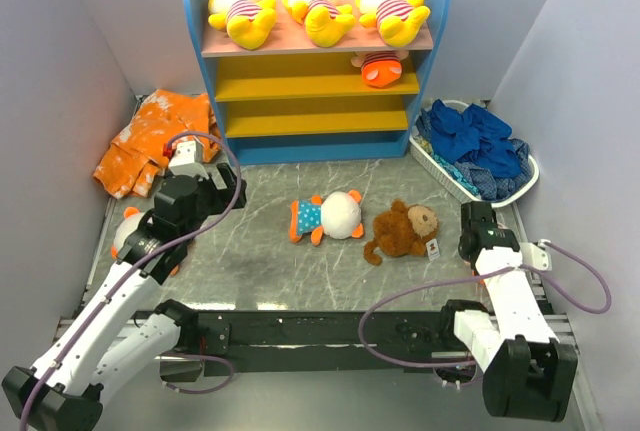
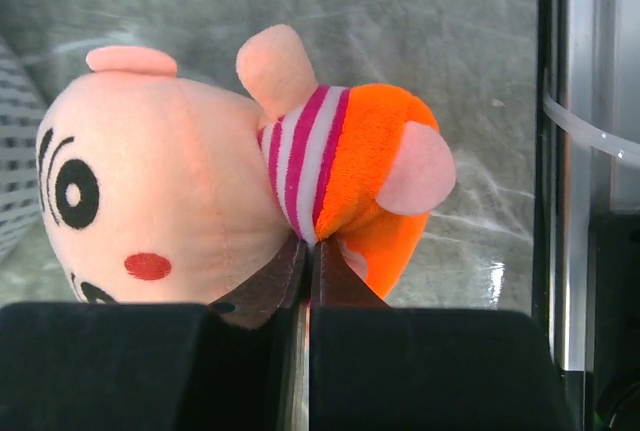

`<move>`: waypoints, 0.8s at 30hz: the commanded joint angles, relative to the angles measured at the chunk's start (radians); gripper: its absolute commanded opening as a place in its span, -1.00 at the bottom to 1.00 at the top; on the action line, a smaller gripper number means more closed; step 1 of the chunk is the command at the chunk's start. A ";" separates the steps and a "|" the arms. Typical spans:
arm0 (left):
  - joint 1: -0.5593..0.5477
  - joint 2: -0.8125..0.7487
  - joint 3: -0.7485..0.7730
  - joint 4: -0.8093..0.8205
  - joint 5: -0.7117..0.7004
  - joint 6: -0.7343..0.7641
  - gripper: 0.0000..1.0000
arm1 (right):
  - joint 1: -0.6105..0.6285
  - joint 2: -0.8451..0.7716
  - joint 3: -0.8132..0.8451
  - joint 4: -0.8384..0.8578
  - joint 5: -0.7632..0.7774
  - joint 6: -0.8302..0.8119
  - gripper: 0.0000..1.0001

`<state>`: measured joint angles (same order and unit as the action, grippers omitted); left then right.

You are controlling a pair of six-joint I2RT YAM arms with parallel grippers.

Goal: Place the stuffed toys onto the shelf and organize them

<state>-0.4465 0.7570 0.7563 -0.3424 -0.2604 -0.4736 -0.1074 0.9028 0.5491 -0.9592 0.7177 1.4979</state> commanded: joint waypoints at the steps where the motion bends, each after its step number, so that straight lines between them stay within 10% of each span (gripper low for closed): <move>1: 0.002 -0.008 0.008 0.042 -0.019 0.012 0.93 | 0.031 -0.083 0.116 -0.033 0.054 -0.074 -1.00; 9: 0.000 -0.057 -0.005 0.078 0.032 0.004 0.93 | 0.178 -0.171 0.239 0.022 -0.107 -0.128 -1.00; 24: 0.000 -0.079 0.034 0.195 0.372 -0.206 0.93 | 0.835 0.008 0.445 0.140 -0.083 0.272 -1.00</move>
<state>-0.4465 0.6830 0.7578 -0.2375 0.0273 -0.6163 0.5838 0.8577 0.9348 -0.9253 0.5617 1.6081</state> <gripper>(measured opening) 0.967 0.022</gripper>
